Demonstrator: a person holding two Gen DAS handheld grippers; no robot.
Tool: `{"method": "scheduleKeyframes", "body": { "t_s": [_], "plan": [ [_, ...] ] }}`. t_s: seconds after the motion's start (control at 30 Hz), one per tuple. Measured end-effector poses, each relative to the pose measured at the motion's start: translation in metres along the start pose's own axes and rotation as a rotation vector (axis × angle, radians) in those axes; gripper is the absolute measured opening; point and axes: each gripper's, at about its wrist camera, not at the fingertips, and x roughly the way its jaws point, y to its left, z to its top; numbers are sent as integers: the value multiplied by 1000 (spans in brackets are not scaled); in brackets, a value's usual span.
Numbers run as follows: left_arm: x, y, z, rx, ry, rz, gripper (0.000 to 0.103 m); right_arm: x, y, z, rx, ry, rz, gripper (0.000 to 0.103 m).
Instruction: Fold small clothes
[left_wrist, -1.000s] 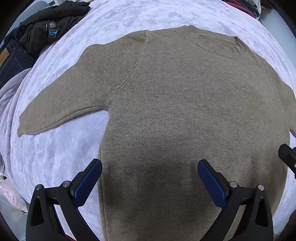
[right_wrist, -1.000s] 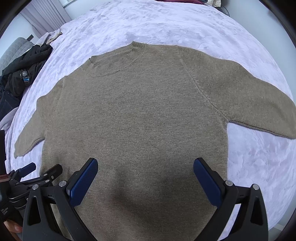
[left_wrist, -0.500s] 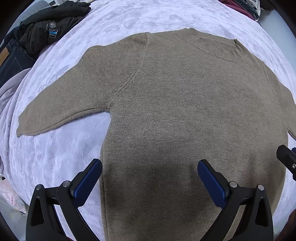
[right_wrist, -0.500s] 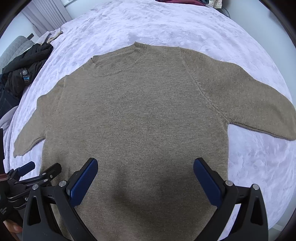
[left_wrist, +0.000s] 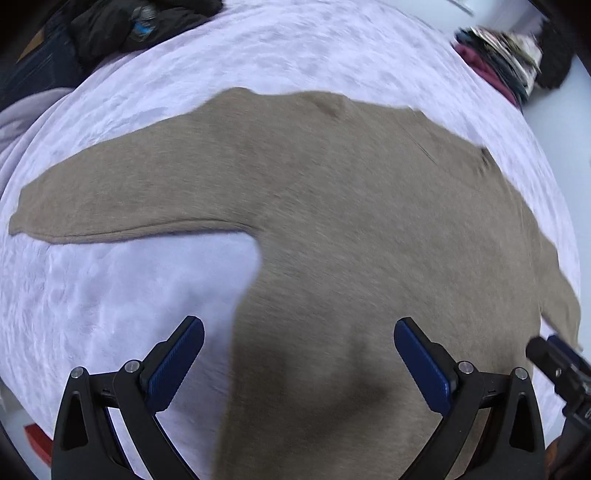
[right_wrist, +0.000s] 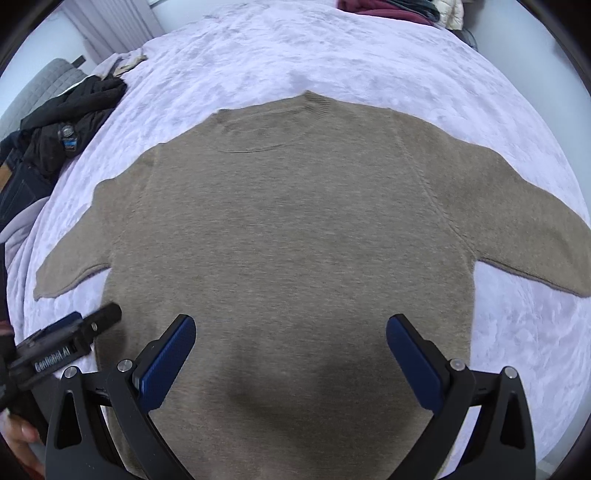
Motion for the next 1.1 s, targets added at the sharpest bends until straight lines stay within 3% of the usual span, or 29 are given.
{"method": "scheduleKeyframes", "body": {
  "t_s": [0.13, 0.33, 0.43, 0.53, 0.7, 0.83, 0.9, 0.97, 1.0, 1.1],
  "plan": [
    [-4, 58, 10, -107, -54, -18, 103, 4, 25, -2, -62, 1, 25, 103],
    [-12, 160, 21, -268, -198, 17, 103, 16, 60, -11, -119, 30, 59, 103],
    [-1, 211, 18, -414, -224, -37, 103, 20, 76, -15, -146, 32, 70, 103],
    [20, 251, 17, -545, -225, -153, 103, 24, 89, -20, -160, 37, 80, 103],
    [36, 272, 37, -601, -278, -262, 103, 34, 112, -29, -193, 66, 88, 103],
    [35, 268, 61, -576, -312, -270, 101, 38, 127, -32, -213, 77, 102, 103],
    [31, 266, 65, -565, -311, -200, 77, 37, 133, -34, -227, 79, 107, 103],
    [34, 267, 66, -563, -284, -139, 14, 37, 137, -35, -233, 81, 116, 103],
    [34, 270, 63, -567, -281, -138, 9, 37, 138, -35, -234, 84, 122, 103],
    [22, 263, 65, -532, -316, -112, 10, 36, 137, -35, -231, 85, 144, 103]
  ]
}}
